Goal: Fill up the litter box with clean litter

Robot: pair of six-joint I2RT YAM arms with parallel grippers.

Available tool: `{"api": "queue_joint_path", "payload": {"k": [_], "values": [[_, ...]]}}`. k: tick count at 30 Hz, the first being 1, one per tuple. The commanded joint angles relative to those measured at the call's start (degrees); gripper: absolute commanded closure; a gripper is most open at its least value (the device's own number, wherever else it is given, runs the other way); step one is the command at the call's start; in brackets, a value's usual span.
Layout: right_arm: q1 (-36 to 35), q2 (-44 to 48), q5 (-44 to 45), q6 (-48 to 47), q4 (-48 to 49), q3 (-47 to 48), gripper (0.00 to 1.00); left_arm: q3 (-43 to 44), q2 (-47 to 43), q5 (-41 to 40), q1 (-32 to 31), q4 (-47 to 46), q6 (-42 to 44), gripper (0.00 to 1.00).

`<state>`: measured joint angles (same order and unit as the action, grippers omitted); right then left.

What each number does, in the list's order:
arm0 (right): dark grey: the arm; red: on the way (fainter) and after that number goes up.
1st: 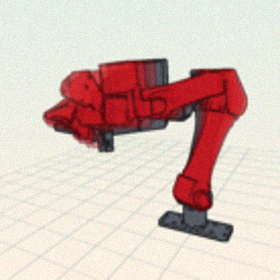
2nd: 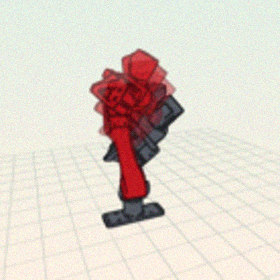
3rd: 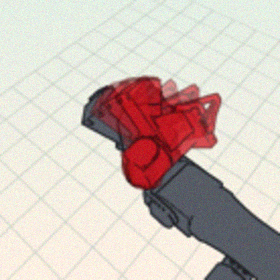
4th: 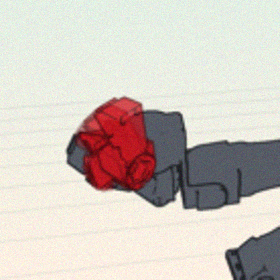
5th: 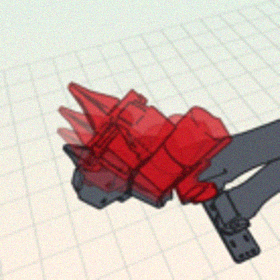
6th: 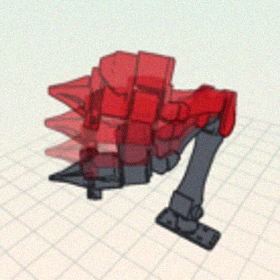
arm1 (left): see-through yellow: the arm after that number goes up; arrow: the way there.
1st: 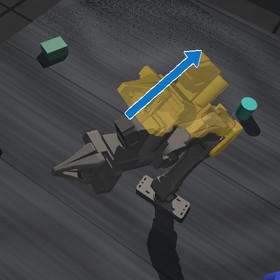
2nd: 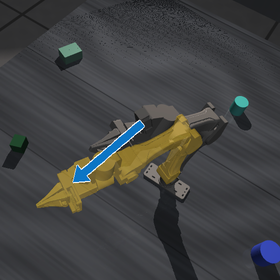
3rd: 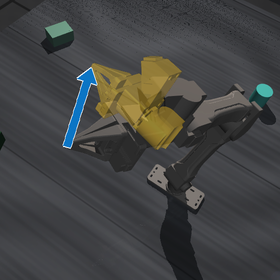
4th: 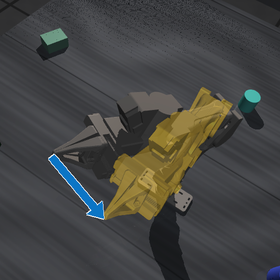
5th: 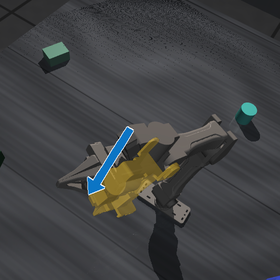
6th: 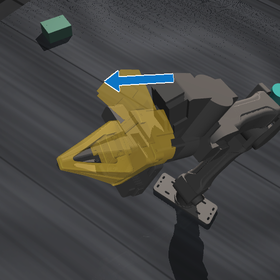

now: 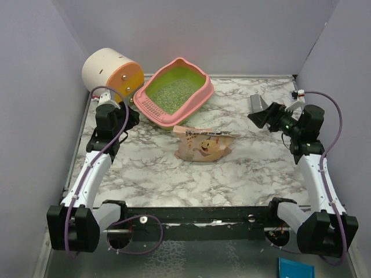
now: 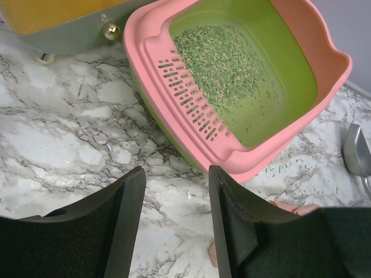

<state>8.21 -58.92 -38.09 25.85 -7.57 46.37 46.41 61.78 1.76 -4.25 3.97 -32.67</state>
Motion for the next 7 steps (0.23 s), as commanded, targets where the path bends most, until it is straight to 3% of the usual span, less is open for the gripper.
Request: {"api": "queue_joint_path", "payload": {"k": [1, 4, 7], "values": [[0.0, 2.0, -0.9, 2.2, 3.9, -2.0, 0.11, -0.7, -2.8, -1.9, 0.0, -1.8, 1.4, 0.53], [0.0, 1.9, -1.4, 2.9, 4.0, -2.6, 0.11, -1.2, -4.0, -4.5, 0.0, -1.6, 0.9, 0.54], [0.0, 2.1, -2.1, 3.3, 3.4, -2.9, 0.11, -2.2, -5.4, -4.7, 0.0, -2.3, 1.0, 0.49]]}}
